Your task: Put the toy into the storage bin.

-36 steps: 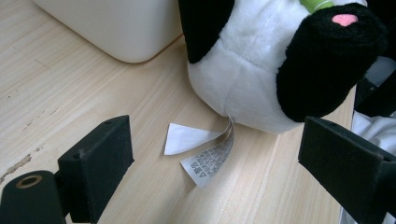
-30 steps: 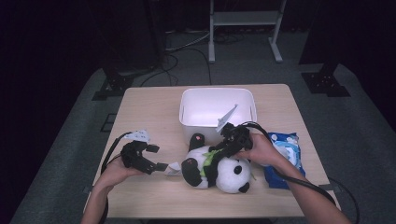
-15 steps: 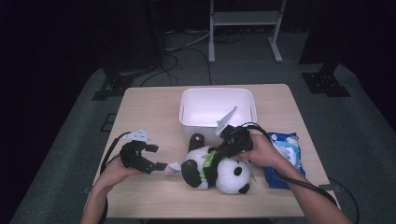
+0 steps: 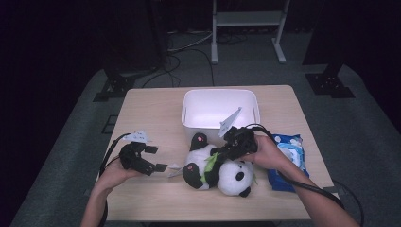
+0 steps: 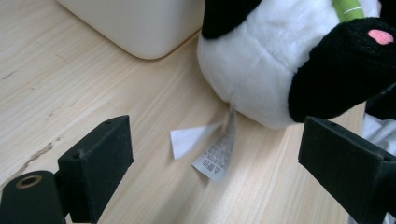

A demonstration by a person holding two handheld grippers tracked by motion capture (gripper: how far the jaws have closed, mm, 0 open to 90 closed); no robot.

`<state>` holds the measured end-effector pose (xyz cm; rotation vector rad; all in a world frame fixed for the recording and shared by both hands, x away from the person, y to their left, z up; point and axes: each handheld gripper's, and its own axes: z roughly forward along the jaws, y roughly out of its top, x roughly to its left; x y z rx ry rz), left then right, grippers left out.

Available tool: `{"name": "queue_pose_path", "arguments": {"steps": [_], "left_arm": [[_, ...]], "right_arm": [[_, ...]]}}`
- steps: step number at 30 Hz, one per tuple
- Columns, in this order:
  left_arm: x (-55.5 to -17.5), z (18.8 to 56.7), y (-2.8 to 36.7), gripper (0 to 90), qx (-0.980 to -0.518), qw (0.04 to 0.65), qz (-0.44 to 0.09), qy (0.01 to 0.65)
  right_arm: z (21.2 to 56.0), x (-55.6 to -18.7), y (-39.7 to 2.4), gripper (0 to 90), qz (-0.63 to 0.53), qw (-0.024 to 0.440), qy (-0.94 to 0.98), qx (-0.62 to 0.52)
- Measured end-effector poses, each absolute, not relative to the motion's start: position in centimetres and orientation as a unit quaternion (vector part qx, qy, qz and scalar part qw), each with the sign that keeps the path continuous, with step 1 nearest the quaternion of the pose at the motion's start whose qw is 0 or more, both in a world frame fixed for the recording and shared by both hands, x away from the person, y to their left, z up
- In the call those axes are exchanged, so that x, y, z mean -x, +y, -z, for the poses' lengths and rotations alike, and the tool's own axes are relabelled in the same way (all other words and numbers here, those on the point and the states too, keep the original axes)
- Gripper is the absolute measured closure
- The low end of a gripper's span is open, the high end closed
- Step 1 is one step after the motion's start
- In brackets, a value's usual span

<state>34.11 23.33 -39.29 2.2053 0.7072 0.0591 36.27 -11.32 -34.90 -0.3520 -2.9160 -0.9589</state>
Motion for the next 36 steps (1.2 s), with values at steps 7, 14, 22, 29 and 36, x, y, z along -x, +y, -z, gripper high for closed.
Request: {"name": "queue_pose_path", "arguments": {"steps": [7,14,22,29,36], "left_arm": [[-34.1,39.3,23.5,8.7,-0.872,0.402,-0.026,0.279],[-34.3,39.4,23.9,7.7,-0.867,0.407,-0.028,0.285],[-34.4,39.6,24.3,7.7,-0.865,0.409,-0.028,0.289],[-34.5,39.6,24.6,7.7,-0.865,0.408,-0.029,0.290],[-34.4,39.6,25.0,7.7,-0.861,0.412,-0.028,0.297]], "right_arm": [[33.8,-36.1,-11.3,74.2,0.308,0.022,-0.944,0.114],[32.9,-35.9,-11.4,74.3,0.308,0.026,-0.944,0.116],[31.7,-35.8,-11.5,74.4,0.309,0.026,-0.943,0.118],[30.0,-35.5,-11.4,74.4,0.312,0.022,-0.943,0.113],[28.2,-35.5,-11.8,74.4,0.313,0.017,-0.942,0.116]]}}
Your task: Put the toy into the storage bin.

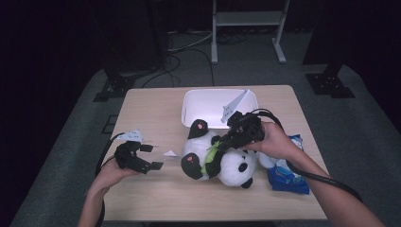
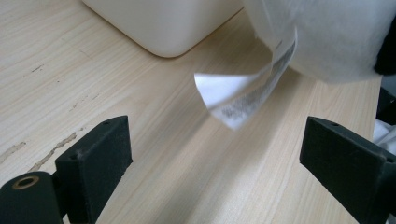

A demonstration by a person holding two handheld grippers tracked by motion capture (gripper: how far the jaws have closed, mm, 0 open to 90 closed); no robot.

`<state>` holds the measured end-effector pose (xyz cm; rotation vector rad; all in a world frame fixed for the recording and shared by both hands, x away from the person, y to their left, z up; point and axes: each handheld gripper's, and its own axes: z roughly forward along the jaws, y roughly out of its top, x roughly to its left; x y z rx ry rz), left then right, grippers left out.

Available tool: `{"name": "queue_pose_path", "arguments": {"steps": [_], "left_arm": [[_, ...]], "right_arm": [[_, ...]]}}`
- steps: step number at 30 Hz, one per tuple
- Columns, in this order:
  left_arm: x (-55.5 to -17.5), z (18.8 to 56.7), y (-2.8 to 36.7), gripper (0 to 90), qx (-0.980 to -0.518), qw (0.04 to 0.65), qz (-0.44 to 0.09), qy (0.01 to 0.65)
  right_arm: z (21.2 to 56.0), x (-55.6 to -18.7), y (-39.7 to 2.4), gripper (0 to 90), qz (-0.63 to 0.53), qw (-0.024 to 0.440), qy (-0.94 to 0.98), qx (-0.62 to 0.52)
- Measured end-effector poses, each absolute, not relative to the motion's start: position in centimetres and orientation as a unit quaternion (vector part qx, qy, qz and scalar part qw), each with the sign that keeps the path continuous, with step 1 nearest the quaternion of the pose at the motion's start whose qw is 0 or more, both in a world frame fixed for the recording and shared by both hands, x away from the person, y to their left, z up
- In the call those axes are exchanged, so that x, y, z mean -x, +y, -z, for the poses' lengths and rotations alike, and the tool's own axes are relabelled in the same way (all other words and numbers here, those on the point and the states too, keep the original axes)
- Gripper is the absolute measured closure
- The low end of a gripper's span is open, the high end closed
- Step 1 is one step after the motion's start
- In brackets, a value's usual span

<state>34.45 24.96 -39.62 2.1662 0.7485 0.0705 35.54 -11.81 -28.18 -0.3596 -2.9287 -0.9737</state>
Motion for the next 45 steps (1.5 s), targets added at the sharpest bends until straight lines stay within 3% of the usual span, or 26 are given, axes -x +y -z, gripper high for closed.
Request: {"name": "queue_pose_path", "arguments": {"steps": [20,45], "left_arm": [[-34.6,39.9,25.4,7.7,-0.856,0.419,-0.023,0.301],[-35.1,40.3,26.1,7.7,-0.848,0.430,-0.010,0.309]], "right_arm": [[21.9,-35.4,-12.3,74.5,0.311,-0.015,-0.944,0.110],[17.1,-39.3,-13.5,74.4,0.311,-0.037,-0.940,0.136]]}}
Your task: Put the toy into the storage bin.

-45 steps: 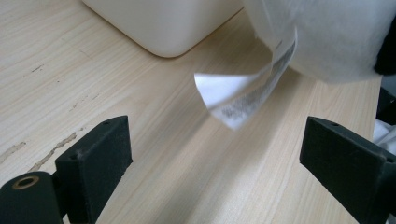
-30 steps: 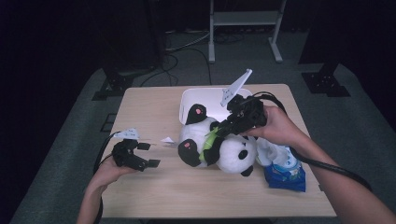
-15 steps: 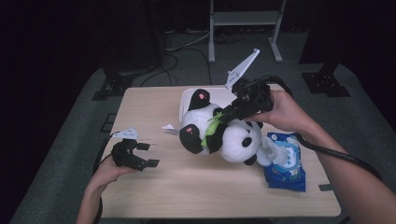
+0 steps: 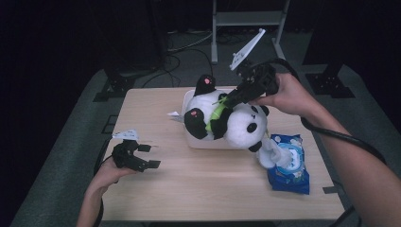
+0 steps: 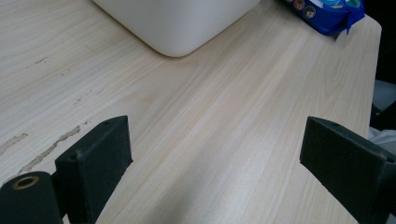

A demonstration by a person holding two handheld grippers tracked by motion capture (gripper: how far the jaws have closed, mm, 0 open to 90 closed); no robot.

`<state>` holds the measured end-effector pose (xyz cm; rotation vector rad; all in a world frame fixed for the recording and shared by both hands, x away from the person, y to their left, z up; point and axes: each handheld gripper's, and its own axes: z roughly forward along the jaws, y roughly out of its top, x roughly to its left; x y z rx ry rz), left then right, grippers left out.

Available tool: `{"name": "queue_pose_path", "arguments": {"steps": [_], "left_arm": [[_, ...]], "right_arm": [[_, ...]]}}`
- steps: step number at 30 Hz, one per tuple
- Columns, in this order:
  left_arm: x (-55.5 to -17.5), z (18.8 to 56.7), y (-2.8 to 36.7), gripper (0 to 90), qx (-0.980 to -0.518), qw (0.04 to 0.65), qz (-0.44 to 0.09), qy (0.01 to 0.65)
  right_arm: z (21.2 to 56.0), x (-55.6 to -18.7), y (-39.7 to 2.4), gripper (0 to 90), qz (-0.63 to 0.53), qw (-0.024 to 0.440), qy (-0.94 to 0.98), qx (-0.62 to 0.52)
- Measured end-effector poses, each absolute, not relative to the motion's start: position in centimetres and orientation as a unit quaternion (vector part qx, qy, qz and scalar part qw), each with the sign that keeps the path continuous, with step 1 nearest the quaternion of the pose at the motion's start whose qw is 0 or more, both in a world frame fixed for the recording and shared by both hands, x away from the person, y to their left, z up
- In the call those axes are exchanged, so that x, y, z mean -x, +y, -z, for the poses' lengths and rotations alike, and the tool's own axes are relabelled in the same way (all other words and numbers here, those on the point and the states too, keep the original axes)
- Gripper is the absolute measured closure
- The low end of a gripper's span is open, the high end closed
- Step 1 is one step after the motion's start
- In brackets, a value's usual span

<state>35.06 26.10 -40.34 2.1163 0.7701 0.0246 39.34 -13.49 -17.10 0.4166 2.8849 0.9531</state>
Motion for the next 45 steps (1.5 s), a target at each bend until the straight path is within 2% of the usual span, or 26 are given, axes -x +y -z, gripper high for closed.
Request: {"name": "queue_pose_path", "arguments": {"steps": [20,30,45], "left_arm": [[-35.4,40.4,26.6,7.7,-0.845,0.433,-0.007,0.314],[-35.4,40.3,27.2,7.7,-0.840,0.436,-0.012,0.323],[-35.4,40.4,27.3,7.7,-0.841,0.435,-0.014,0.322]], "right_arm": [[16.1,-44.9,-13.1,74.5,-0.296,0.048,0.943,-0.147],[17.5,-48.2,-13.5,74.5,-0.296,0.046,0.940,-0.166],[21.1,-50.8,-13.4,74.4,-0.279,0.036,0.942,-0.180]]}}
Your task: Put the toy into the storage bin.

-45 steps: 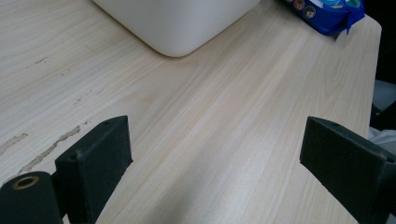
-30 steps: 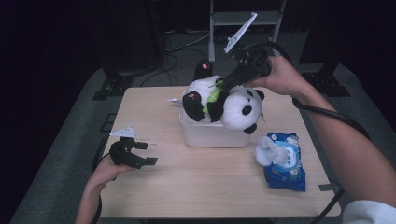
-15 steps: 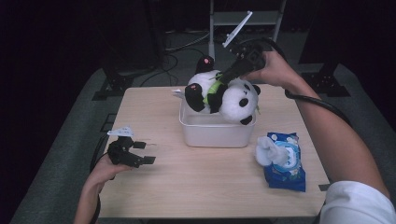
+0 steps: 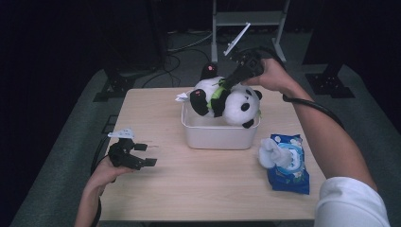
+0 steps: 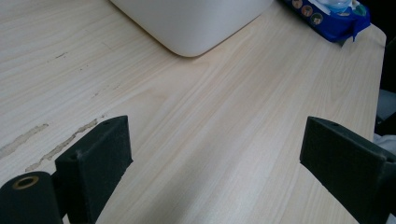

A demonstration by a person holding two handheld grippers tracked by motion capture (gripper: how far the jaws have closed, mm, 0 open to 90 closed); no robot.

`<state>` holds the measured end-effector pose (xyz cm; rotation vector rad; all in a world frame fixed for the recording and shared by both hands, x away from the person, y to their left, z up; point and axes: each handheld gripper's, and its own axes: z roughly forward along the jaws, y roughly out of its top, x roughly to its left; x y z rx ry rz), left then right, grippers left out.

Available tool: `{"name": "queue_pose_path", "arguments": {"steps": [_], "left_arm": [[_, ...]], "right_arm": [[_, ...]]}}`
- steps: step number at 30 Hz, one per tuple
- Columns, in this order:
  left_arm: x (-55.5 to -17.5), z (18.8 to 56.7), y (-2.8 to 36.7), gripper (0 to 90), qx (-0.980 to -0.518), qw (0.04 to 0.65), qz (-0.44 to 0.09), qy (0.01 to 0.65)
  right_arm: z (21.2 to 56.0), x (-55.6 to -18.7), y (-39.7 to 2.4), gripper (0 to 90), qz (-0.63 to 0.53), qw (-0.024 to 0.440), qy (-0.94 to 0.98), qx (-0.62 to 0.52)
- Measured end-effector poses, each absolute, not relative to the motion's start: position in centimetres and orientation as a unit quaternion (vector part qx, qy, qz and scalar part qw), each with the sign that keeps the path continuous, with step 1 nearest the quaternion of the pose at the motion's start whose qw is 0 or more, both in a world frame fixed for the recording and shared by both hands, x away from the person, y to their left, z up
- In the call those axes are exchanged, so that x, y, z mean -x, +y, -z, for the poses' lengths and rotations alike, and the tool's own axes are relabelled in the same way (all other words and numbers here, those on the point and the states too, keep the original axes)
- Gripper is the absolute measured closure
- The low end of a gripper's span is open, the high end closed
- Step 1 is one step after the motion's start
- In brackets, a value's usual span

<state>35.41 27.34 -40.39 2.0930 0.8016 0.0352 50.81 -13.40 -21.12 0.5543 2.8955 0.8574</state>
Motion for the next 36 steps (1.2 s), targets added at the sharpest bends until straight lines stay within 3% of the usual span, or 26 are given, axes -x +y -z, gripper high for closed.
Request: {"name": "queue_pose_path", "arguments": {"steps": [17,36], "left_arm": [[-35.3,40.4,27.6,7.7,-0.837,0.439,-0.013,0.327],[-35.2,40.3,27.4,7.7,-0.839,0.438,-0.014,0.322]], "right_arm": [[24.8,-51.0,-11.4,74.4,-0.273,0.002,0.947,-0.169],[25.4,-48.3,-10.3,74.6,-0.283,-0.026,0.947,-0.149]]}}
